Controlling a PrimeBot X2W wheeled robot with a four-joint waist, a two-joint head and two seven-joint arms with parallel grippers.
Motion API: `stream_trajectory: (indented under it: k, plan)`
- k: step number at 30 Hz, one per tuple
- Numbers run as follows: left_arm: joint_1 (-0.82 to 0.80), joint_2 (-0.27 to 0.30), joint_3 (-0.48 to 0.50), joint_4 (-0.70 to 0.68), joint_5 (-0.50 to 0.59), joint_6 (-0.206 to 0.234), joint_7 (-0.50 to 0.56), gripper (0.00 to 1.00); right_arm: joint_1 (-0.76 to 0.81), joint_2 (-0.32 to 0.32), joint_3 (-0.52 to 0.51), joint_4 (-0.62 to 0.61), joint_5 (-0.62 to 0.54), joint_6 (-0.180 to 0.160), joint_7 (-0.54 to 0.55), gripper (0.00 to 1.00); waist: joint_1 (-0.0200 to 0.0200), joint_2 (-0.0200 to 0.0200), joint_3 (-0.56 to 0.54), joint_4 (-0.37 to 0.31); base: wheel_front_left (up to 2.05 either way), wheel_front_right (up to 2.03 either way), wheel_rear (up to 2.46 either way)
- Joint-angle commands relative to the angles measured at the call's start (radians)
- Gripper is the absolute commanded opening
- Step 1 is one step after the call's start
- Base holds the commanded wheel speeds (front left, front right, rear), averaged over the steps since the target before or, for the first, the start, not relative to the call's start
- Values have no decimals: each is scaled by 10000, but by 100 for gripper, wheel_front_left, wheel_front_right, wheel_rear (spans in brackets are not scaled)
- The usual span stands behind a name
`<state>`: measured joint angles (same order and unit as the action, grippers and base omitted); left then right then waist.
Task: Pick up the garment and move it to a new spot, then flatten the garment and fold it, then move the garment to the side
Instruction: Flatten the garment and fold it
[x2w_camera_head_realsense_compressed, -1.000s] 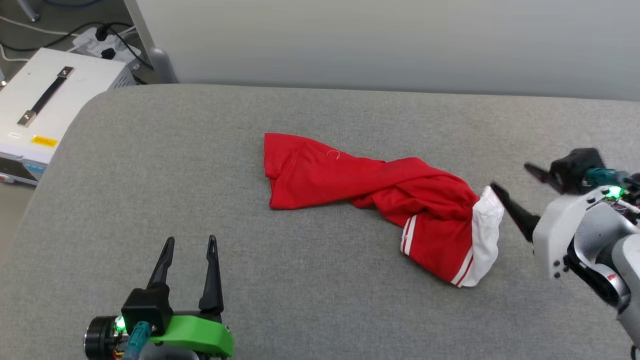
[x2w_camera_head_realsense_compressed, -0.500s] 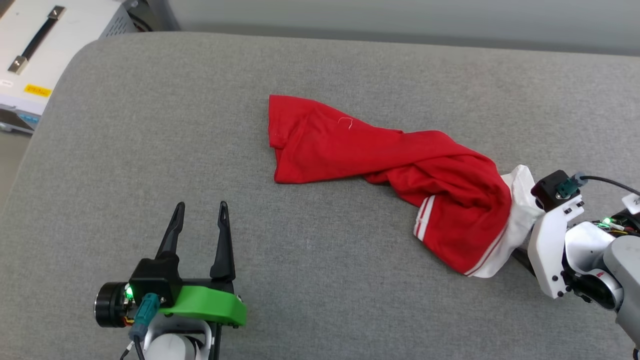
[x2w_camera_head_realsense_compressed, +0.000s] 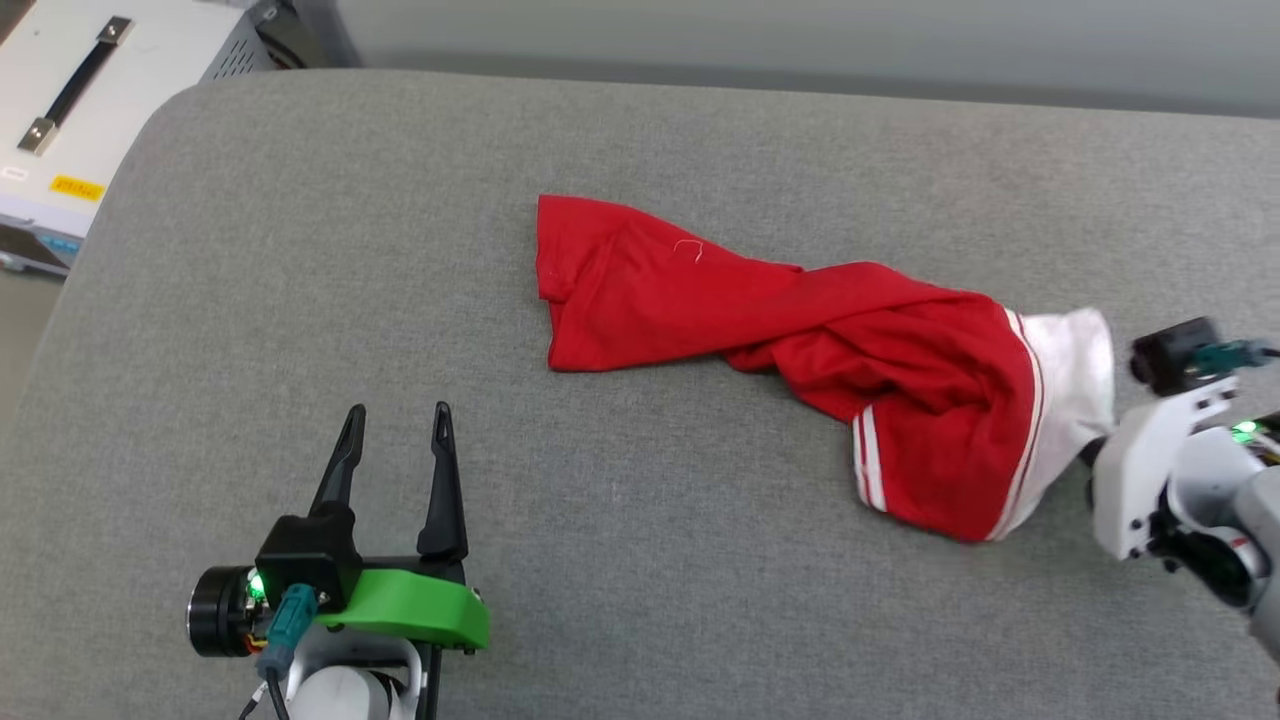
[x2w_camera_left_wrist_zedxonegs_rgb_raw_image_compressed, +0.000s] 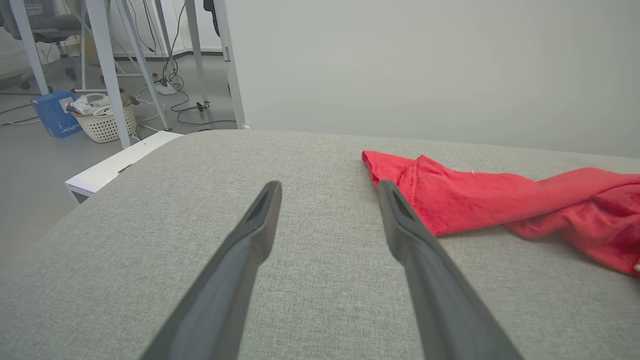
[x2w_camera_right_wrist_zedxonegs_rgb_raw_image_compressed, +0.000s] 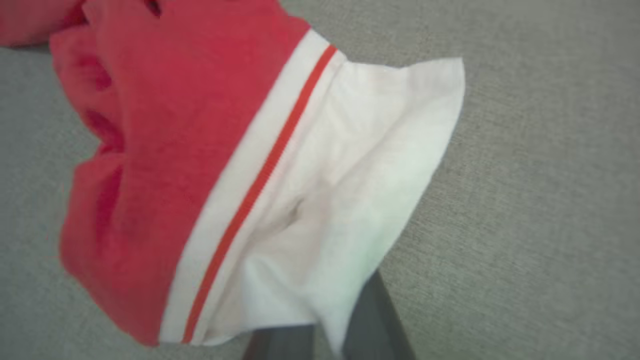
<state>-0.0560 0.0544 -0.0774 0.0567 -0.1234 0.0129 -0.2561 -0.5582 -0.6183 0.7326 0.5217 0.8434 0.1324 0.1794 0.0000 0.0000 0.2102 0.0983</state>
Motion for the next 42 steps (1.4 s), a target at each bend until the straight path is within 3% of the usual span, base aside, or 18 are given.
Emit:
stream_trajectory:
  k: [1, 6, 11, 17, 21, 26, 35, 42]
  plan:
    - [104, -41, 44, -2, -53, 34, -57, 100, 136, -191, -297, 55, 150, -17, -416, 0, 0, 0, -265, -143, 0, 0, 0]
    - [273, -41, 125, -73, -8, 38, -57, 100, 344, -761, -1369, -410, 327, -17, -1444, 0, 0, 0, -524, -156, 0, 0, 0]
    - [376, -41, 293, -210, -1, 65, -57, 100, 158, -1082, -2229, -1554, 43, -17, -1774, 0, 0, 0, -619, -81, 0, 0, 0]
    - [360, -41, 586, -358, -41, 121, -57, 100, -511, -360, -2285, -3388, -926, -17, -1076, 0, 0, 0, -532, 121, 0, 0, 0]
    - [285, -41, 756, -452, -94, 192, -57, 100, -898, 649, -1377, -4049, -1334, -17, -399, 0, 0, 0, -385, 295, 0, 0, 0]
    - [186, -41, 911, -504, -176, 240, -57, 100, -1103, 1856, 396, -3891, -1723, -17, 87, 0, 0, 0, -197, 540, 0, 0, 0]
    - [-4, -41, 877, -465, -344, 388, -57, 100, -1069, 3635, 3590, -1534, -1440, -17, 162, 0, 0, 0, 208, 882, 0, 0, 0]
    - [-136, -41, 683, -380, -449, 509, -57, 100, -1329, 4310, 5193, 409, -1008, -17, 392, 0, 0, 0, 454, 1011, 0, 0, 0]
